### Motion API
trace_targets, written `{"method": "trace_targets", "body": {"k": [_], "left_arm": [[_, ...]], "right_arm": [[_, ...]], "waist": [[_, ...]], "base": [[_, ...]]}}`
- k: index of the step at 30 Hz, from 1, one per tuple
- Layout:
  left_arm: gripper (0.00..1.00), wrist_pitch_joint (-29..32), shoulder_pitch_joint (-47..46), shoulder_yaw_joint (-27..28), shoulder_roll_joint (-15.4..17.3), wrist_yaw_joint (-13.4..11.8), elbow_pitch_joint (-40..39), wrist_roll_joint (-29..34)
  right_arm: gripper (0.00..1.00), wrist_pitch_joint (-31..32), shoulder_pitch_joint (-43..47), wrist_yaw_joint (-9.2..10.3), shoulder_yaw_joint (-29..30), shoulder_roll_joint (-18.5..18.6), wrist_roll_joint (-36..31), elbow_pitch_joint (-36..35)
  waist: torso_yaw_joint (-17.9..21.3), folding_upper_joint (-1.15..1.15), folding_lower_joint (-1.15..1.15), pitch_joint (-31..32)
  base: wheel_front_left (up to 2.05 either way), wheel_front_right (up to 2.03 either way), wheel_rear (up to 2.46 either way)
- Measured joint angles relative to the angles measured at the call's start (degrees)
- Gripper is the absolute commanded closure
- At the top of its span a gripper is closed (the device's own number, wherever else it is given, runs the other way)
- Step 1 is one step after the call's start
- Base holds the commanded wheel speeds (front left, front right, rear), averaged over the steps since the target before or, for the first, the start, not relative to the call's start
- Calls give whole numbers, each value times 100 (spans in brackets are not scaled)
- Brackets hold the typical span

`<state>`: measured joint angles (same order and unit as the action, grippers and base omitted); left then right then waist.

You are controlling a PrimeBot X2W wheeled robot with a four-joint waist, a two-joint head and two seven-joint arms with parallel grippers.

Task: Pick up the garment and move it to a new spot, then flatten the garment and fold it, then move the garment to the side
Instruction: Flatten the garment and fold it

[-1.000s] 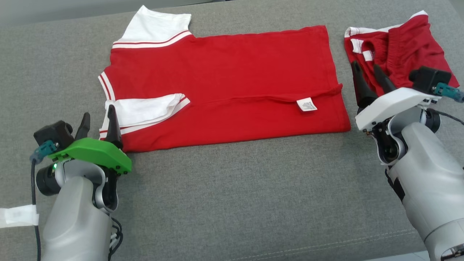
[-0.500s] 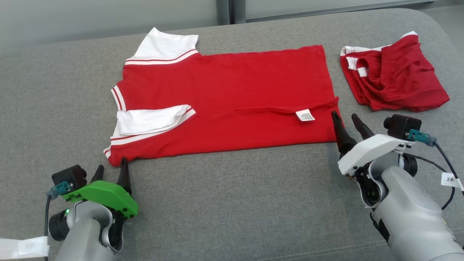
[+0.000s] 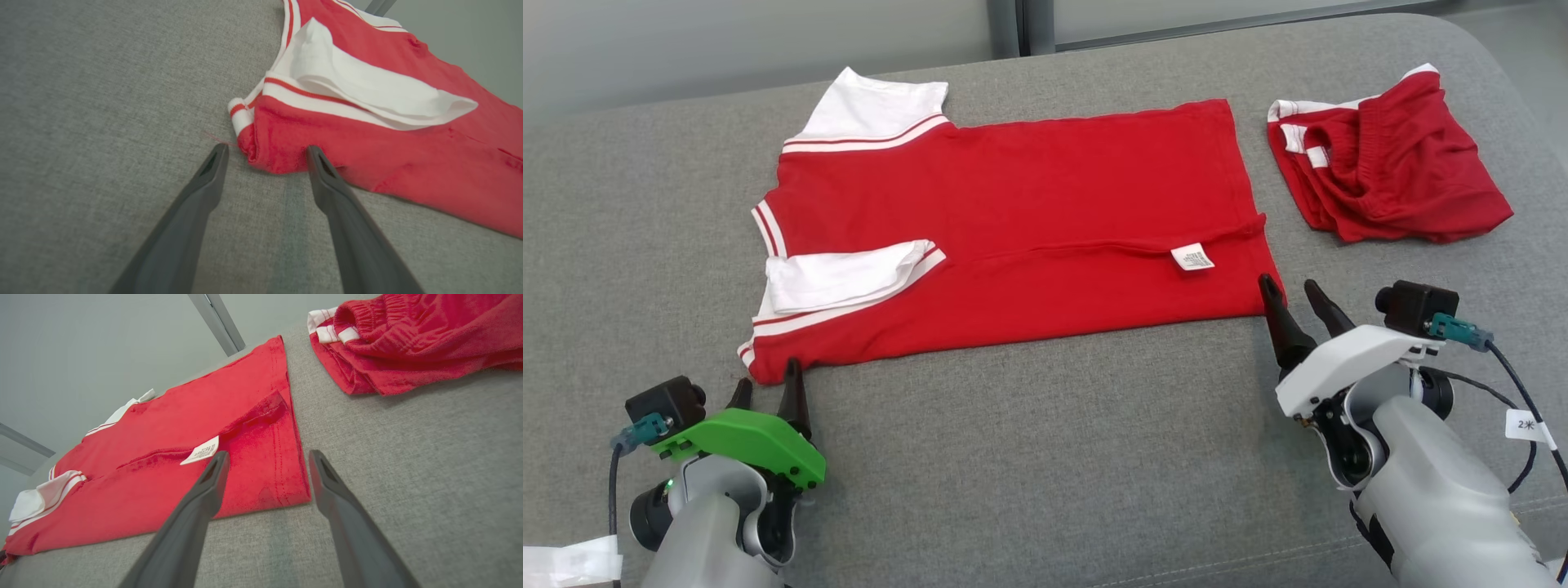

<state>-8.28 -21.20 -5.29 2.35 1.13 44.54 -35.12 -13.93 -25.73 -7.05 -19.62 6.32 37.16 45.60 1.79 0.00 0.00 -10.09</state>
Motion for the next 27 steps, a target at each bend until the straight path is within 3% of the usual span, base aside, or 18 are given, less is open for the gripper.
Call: {"method": "trace_targets", "body": {"k": [1,2,3,6,7,27], "left_arm": [[28,0,-2,2,0,20,1,-3],[50,-1,-3,19,-3,21,1,-26],[57,-11,-15,52,-16,21,-2,-75],[94,-79,-81,134,-26,21,-23,-161],[100,-94,-113,153,-27,32,-38,-203],[100,-307,-348,-64,-81,147,-147,-277]], "right_arm": [[0,0,38,0,2,0,0,12],[0,0,70,0,0,-1,0,31],[0,0,95,1,1,2,0,47],[0,0,129,0,-7,1,0,75],[0,0,130,0,-15,1,-1,85],[0,-24,-118,1,-22,-55,-32,411]], "waist": [[8,0,0,-12],[13,0,0,-21],[15,0,0,-29],[10,0,0,-56],[8,0,0,-67],[-217,0,0,-373]], "base": [[0,0,0],[0,0,0],[0,0,0],[0,0,0],[0,0,0],[0,0,0]]}}
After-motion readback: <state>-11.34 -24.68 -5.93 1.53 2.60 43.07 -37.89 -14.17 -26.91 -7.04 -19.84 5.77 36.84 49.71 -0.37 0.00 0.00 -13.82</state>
